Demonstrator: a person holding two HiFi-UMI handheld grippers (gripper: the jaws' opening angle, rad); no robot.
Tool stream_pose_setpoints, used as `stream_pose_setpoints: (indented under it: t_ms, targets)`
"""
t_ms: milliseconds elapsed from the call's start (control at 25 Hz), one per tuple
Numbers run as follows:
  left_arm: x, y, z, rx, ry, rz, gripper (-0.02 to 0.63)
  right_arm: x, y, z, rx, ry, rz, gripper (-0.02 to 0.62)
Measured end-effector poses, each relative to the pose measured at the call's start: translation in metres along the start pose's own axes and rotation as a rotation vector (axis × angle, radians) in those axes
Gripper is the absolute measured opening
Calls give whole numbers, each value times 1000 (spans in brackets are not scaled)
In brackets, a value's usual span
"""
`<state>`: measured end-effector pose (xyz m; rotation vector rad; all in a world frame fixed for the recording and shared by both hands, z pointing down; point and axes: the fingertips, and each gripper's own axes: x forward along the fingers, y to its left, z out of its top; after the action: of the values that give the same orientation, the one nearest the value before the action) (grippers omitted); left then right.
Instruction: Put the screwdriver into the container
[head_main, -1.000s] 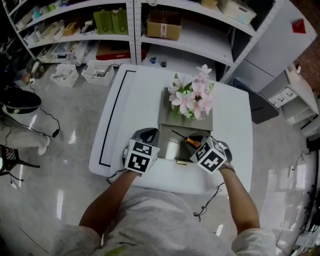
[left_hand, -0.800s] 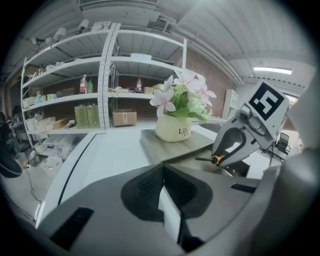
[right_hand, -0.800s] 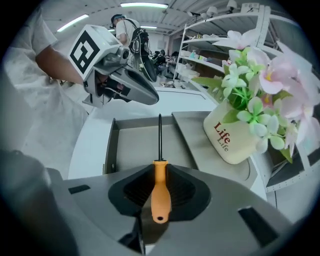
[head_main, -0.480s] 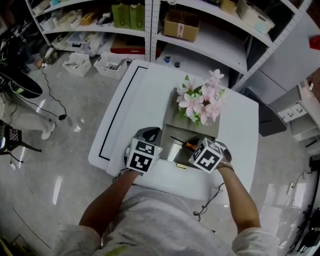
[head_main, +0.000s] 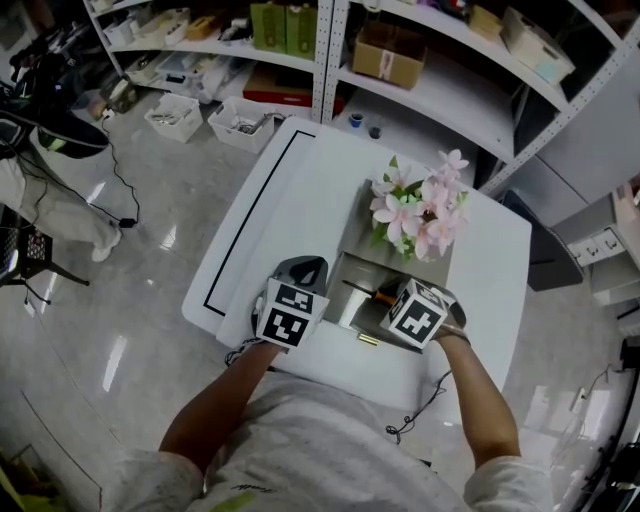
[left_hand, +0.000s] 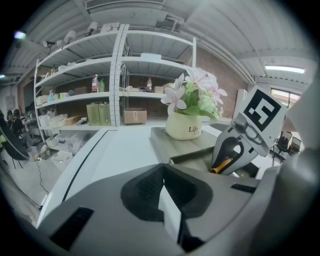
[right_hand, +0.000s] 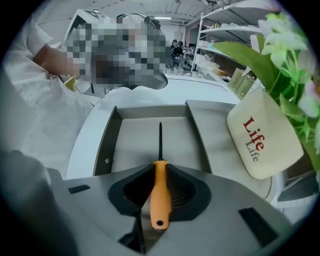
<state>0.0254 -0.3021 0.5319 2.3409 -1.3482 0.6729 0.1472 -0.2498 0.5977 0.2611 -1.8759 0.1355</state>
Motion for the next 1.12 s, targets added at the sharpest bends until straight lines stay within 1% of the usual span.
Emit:
stream_pose_setpoints:
  t_ms: [240, 360, 480, 680, 880, 1000, 1120]
  targets:
    - [-1, -2, 4, 8, -6, -6, 3, 0, 1, 1, 12, -9, 1, 86]
    - [-1, -2, 8, 11, -12, -10, 3, -2, -1, 0, 25, -15, -13, 86]
    - [-2, -1, 11, 17, -16, -17, 3, -8, -5, 2, 59, -46, -35, 86]
    - [-1, -2, 23, 32, -32, -53, 3, -25, -11, 5, 156, -110, -86, 78]
    - [-3, -9, 33, 68, -35, -105, 3, -36, -10, 0, 289, -172, -130, 64]
    - [-4, -17, 37, 89, -36, -147, 3, -54, -9, 6, 374, -234, -176, 58]
    - [-7, -24, 41, 113, -41, -187, 3, -70, -10, 5, 457, -286, -239, 48]
